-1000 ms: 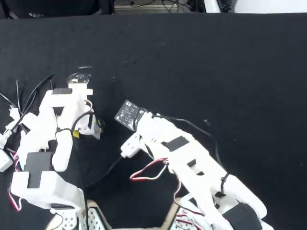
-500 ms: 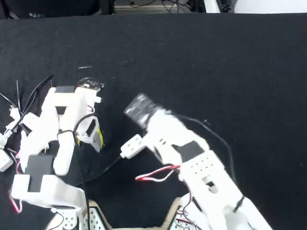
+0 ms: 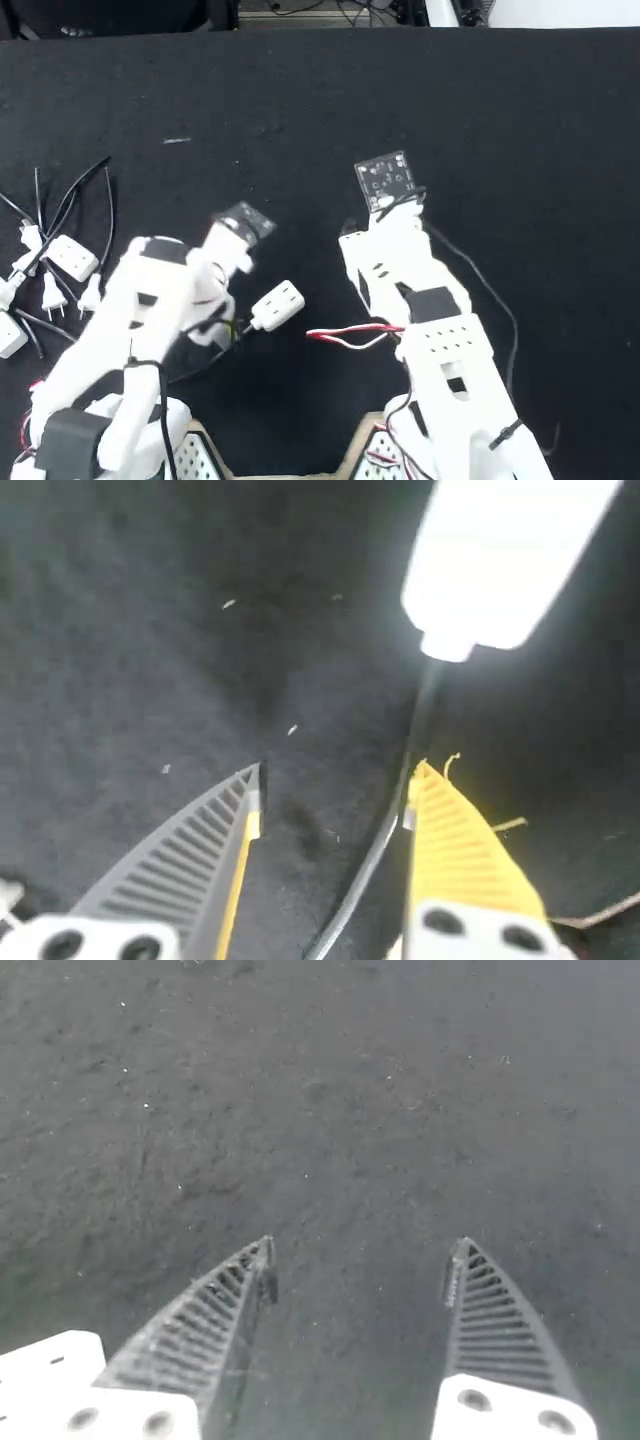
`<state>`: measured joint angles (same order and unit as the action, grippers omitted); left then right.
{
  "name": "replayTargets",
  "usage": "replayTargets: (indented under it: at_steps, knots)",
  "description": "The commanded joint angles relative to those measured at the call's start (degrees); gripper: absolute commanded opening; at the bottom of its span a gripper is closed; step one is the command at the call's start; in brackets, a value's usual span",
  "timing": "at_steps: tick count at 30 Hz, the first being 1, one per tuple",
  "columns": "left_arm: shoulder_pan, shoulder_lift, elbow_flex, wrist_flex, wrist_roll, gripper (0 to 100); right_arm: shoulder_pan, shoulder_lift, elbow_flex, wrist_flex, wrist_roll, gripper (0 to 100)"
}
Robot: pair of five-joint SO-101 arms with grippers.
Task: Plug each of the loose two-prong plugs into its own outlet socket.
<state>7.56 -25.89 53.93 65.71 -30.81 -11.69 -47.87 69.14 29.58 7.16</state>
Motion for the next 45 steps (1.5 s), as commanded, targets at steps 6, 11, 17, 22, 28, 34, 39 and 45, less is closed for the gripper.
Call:
replayTargets:
  at_steps: [6, 11, 17, 22, 28, 34, 39, 45]
  knots:
    - [2.07, -1.58, 4.79, -6.68, -5.89, 24, 0.97, -1.71, -0.66, -1.41, -0.26, 26.2]
    - [-4.00, -1.41, 3.65, -8.26, -5.71, 24, 0.88, -1.71, -0.66, -1.41, -0.26, 26.2]
    - [-10.77, 0.62, 0.84, -11.78, -5.54, 24, 0.88, -1.71, -0.66, -1.41, -0.18, 26.2]
    - [-10.07, 4.92, -3.38, -11.69, -2.11, 24, 0.88, -1.71, -0.57, -1.49, -0.18, 26.2]
    - [-6.02, 4.92, -4.88, -5.80, -2.02, 24, 0.79, -1.71, -0.40, -1.49, -0.26, 26.2]
    - [-3.30, -2.64, -8.48, 1.58, 1.14, 24, 0.79, -1.71, -0.31, -1.49, -0.44, 26.2]
    - [7.16, -5.10, -4.35, -3.96, 6.33, 24, 2.20, -2.07, -0.48, -1.32, -0.53, 26.2]
    - [13.05, -5.27, -2.59, -9.67, 11.78, 24, 13.27, -1.71, -3.03, -1.14, -11.25, 26.2]
